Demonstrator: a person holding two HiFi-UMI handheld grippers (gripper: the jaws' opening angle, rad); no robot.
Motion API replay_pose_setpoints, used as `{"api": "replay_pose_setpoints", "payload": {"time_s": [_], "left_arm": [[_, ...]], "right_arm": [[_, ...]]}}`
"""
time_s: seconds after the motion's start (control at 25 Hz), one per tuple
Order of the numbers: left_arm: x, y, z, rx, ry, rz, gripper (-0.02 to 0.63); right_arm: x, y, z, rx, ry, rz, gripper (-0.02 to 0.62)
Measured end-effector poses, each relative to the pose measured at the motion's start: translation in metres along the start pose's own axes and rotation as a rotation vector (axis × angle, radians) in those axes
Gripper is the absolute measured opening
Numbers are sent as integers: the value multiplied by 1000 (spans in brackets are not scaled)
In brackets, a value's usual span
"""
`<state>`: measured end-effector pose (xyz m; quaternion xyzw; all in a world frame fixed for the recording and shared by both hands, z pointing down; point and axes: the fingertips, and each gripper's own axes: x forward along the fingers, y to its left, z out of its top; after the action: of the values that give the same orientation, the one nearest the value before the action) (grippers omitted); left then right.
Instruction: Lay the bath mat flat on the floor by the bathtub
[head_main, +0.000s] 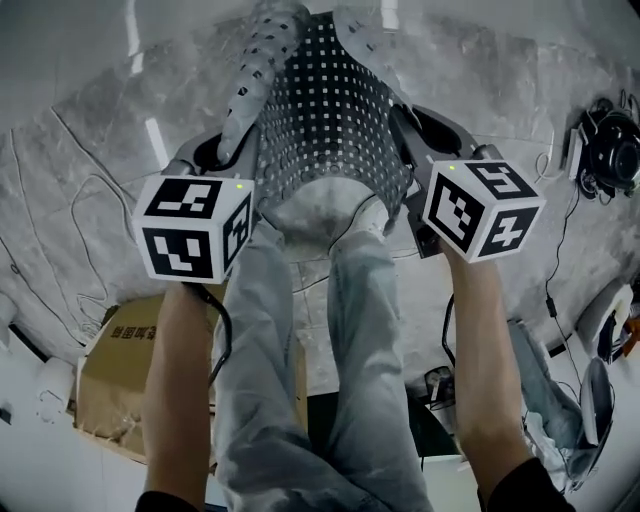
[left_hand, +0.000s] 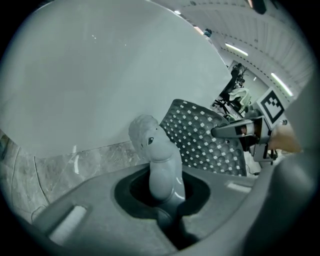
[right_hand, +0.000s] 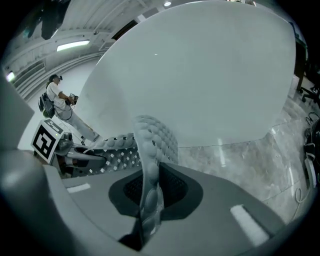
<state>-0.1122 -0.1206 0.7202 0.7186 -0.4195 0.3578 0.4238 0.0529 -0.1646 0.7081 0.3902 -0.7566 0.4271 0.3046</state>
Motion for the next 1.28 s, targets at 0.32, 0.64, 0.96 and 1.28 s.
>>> {"api": "replay_pose_setpoints", "payload": {"time_s": [0.32,0.64,0.96,1.28], "left_arm": [[36,15,-17,-109,2,2,26],[54,47,-32,-229,-19,-22,26],[75,62,-44,-201,-37,-53,26],[93,87,-69,-298,-41,0,26]], "right_arm": [[30,-14,-7,-55,35,17,23],[50,-37,-12,-98,29,7,23],[68,-55,-28,-75,40,-22,23],[79,-73,-42,-130,76,-88,23]]}}
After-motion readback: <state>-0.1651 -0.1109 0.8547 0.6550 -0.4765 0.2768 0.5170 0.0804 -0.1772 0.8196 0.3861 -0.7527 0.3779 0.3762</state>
